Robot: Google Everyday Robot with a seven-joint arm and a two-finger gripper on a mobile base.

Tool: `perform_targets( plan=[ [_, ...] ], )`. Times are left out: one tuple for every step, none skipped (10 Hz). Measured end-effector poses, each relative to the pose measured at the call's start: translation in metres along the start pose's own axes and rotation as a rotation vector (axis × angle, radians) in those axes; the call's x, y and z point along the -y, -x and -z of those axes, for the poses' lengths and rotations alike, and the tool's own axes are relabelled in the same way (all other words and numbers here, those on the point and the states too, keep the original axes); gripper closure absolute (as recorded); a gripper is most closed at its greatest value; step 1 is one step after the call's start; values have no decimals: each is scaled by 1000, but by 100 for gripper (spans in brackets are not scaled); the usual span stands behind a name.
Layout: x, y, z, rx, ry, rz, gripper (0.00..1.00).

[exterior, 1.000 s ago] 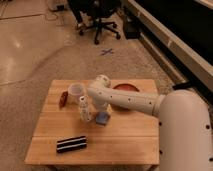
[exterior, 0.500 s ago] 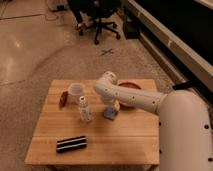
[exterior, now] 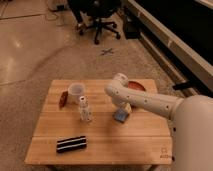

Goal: Wipe the white sponge on the table

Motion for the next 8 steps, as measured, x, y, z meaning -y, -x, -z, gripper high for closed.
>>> perform_targets(
  plan=[
    [-14,2,-1,5,8,-17,100],
    [-29,8,-1,15,16,-30,100],
    [-38,15,-1,24,20,-35,100],
    [-47,24,-2,35,23,-39,100],
    [-56,34,-2,50,20,-41,100],
    [-61,45,-2,66,19,-40,100],
    [-63,56,0,81,15,-31,100],
    [-59,73,3,102,-1,-9,100]
  ],
)
